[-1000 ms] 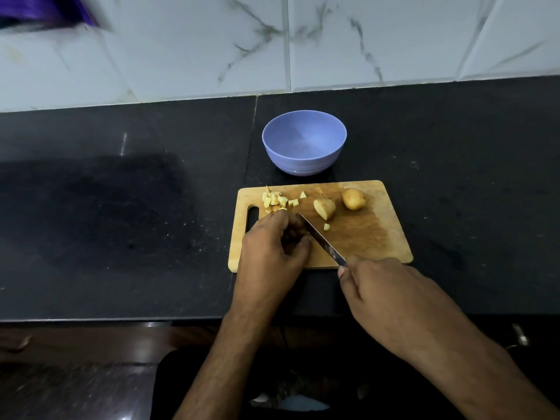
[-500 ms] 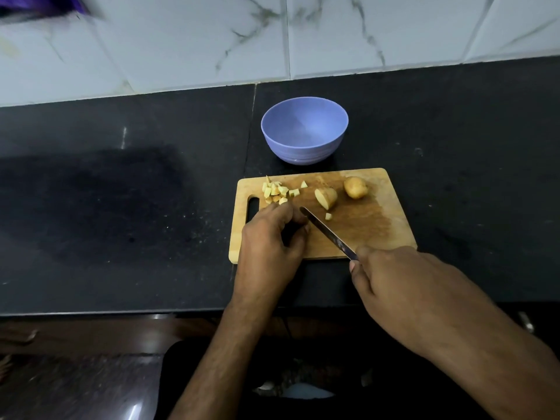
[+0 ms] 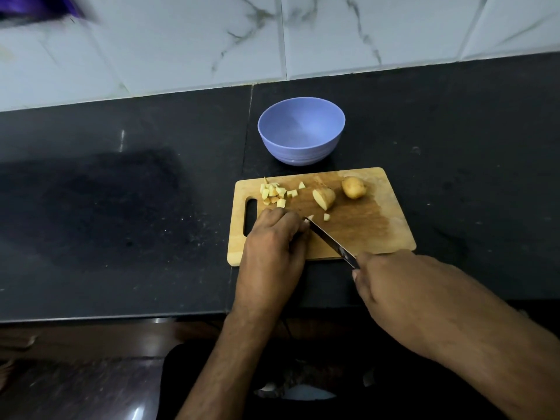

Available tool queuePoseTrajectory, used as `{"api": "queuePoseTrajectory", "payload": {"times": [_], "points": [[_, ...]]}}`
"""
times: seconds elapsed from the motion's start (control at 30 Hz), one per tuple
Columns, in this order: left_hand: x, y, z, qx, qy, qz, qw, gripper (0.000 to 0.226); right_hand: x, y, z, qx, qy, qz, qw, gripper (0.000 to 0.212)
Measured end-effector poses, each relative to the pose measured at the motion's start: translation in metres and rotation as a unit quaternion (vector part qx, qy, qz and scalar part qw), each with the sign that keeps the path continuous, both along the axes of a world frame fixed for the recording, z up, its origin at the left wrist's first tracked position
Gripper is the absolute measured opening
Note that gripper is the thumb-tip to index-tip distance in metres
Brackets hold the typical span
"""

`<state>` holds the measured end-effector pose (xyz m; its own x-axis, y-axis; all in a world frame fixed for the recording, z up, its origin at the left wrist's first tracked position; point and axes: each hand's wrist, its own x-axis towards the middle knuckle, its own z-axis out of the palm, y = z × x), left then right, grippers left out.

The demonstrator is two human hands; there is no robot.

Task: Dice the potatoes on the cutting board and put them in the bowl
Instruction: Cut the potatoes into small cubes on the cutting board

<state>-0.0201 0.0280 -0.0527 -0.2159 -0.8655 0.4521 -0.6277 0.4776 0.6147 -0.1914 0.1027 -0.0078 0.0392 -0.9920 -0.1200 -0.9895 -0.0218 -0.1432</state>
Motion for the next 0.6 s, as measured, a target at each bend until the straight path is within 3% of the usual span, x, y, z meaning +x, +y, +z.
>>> {"api": "queuePoseTrajectory", "payload": {"times": [0.13, 0.27, 0.6], "points": [[0.003, -0.003, 0.002, 0.040, 0.039, 0.029, 0.998, 0.007, -0.002, 0.013, 0.013, 0.071, -0.056, 0.005, 0.996, 0.026], [0.002, -0.004, 0.004, 0.078, 0.066, 0.049, 0.994, 0.007, 0.001, 0.021, 0.027, 0.096, -0.036, -0.008, 0.995, 0.023], [0.000, -0.001, 0.004, 0.078, 0.054, 0.065, 0.993, 0.007, 0.010, 0.006, 0.040, -0.013, -0.013, -0.004, 1.000, 0.032]]}}
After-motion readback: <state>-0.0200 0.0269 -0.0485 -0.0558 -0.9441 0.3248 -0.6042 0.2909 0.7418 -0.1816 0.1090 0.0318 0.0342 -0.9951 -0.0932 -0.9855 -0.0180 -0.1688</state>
